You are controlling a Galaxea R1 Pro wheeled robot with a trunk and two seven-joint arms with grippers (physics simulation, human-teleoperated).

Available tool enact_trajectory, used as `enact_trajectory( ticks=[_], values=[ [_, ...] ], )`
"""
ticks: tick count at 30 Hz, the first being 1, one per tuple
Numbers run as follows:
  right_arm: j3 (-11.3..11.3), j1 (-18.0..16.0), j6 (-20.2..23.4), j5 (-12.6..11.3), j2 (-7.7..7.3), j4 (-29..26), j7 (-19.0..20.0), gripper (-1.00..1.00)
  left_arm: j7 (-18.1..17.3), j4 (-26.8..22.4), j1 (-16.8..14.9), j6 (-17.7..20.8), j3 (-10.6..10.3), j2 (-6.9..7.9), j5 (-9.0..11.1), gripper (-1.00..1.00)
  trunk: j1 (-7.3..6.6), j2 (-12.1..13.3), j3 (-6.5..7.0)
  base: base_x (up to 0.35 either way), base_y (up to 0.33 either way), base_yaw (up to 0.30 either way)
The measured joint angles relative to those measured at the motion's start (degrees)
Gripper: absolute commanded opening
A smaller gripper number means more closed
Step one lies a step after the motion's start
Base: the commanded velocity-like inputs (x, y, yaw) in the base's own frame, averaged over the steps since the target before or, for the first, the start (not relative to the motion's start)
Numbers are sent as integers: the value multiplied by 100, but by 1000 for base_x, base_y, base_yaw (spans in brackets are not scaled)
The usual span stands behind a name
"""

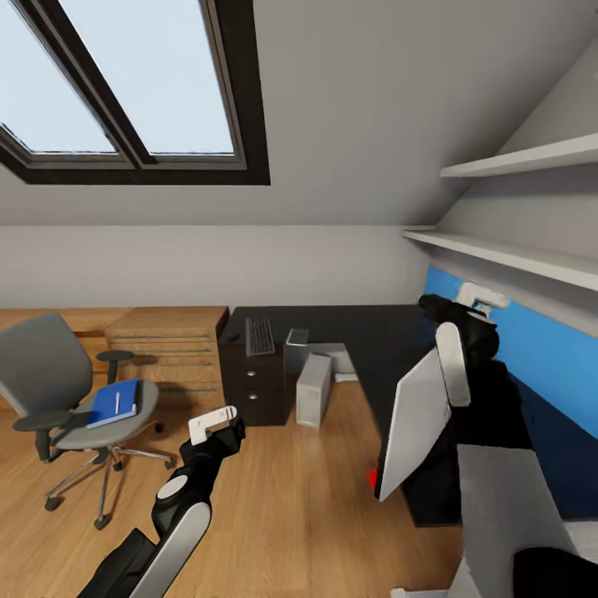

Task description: In the bedroom, organize the workspace by keeping the computer under the desk, ensuring the monitor is on the desk, placing the keyboard on the desk next to the monitor, placing the mouse on the desk next to the keyboard, moving the folder from the swivel chair onto the desk next to the mouse, stacking the notebook on top of the folder with the pen on top of the notebook, and positioning the swivel chair next to the desk.

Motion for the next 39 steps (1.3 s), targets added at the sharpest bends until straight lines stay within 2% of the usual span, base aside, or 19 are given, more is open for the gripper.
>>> enact_trajectory(
  ticks=[1,2,3,4,5,7,8,9,10,12,15,17,19,21,23,25,26,29,39],
  values=[
    [-387,456,0,-6,-34,-153,22,100,-6,83,1,-5,-12,-7,-10,100,-2,-3,0,-40,-320,0],
    [-594,606,-7,-58,-31,-174,57,100,-7,99,0,-7,-20,-10,-9,100,0,1,0,-32,-325,0],
    [-688,666,-11,-92,-28,-184,88,100,-6,104,0,-8,-29,-12,-10,100,-1,-1,1,-16,-336,0],
    [-936,836,-8,-191,-29,-254,240,100,6,113,1,-11,-97,-15,-9,100,-1,-1,0,-5,-343,0],
    [-1347,1090,-5,-296,-31,-479,602,100,26,130,2,-15,-260,-15,-9,100,-1,-1,0,-3,-344,0],
    [-1616,1243,-15,-354,-29,-563,827,100,30,154,0,-18,-324,-17,-16,100,-1,-1,1,-2,-346,0],
    [-1899,1565,-42,-353,-34,-564,1240,100,34,176,1,-18,-372,-18,-18,100,-1,-1,-1,0,-347,0],
    [-1943,1700,-118,-367,-35,-509,1320,100,35,188,0,-19,-379,-18,-19,100,-1,0,0,0,-347,0],
    [-1955,1750,-170,-367,-35,-472,1347,100,35,193,0,-19,-381,-18,-19,100,-1,-1,1,0,-347,0],
    [-1952,1954,-567,-257,-51,8,1418,100,39,196,0,-30,-381,-16,-28,100,-1,0,0,0,-347,0],
    [-1926,2055,-1022,36,-63,549,1463,100,42,195,0,-40,-380,-16,-30,100,-1,0,1,0,-347,0],
    [-1908,2101,-1557,388,-65,940,1601,100,44,195,0,-43,-379,-15,-29,100,-1,0,1,0,-212,0],
    [-1865,2112,-1765,553,-58,1080,1737,100,42,196,0,-43,-376,-13,-29,100,-1,0,1,0,-100,0],
    [-1636,2120,-1942,872,-66,1433,1934,100,28,190,0,-44,-368,-6,-31,100,-1,0,1,0,-39,0],
    [-1523,2121,-2036,1042,-69,1616,1978,100,25,188,0,-43,-368,-6,-30,100,-1,0,1,0,-23,0],
    [-1405,2122,-2251,1265,-72,1815,2009,100,22,183,0,-43,-369,-5,-30,100,-1,-1,1,0,-10,0],
    [-1332,2123,-2515,1451,-67,1942,2026,100,20,168,0,-44,-370,-5,-29,100,-1,-1,1,0,-4,0],
    [-1280,2123,-2701,1569,-52,2044,2036,100,19,139,0,-43,-370,2,-29,100,-1,-1,1,0,-1,0],
    [-1271,2123,-2753,1607,-46,2068,2038,100,13,132,0,-34,-362,7,-29,100,-1,-1,1,-5,-1,0]
  ],
)
